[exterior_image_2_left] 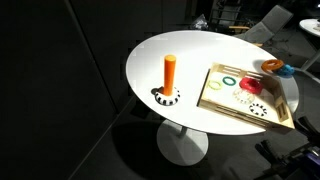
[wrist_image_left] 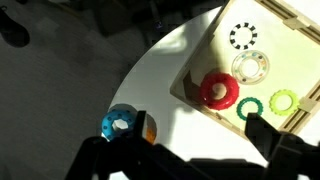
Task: Put the orange ring on the tray
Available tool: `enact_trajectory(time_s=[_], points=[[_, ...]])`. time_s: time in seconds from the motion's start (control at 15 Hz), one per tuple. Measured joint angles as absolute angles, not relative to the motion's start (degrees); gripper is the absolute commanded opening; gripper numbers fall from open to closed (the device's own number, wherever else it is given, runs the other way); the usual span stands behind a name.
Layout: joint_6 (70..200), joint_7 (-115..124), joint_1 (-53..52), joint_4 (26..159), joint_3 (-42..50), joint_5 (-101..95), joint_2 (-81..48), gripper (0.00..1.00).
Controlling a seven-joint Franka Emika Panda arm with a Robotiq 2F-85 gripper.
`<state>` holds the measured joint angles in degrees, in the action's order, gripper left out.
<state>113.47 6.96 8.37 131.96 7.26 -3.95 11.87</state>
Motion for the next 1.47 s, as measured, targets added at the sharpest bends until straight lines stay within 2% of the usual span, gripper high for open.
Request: enact_trajectory(time_s=[0.53,1.47], points=[[120.9,13.1,12.2,129.0,10.5,-5.1,1.7,1.0],[143.5,22.7,11.8,124.4,15.7,-5.3,-18.9,1.0]])
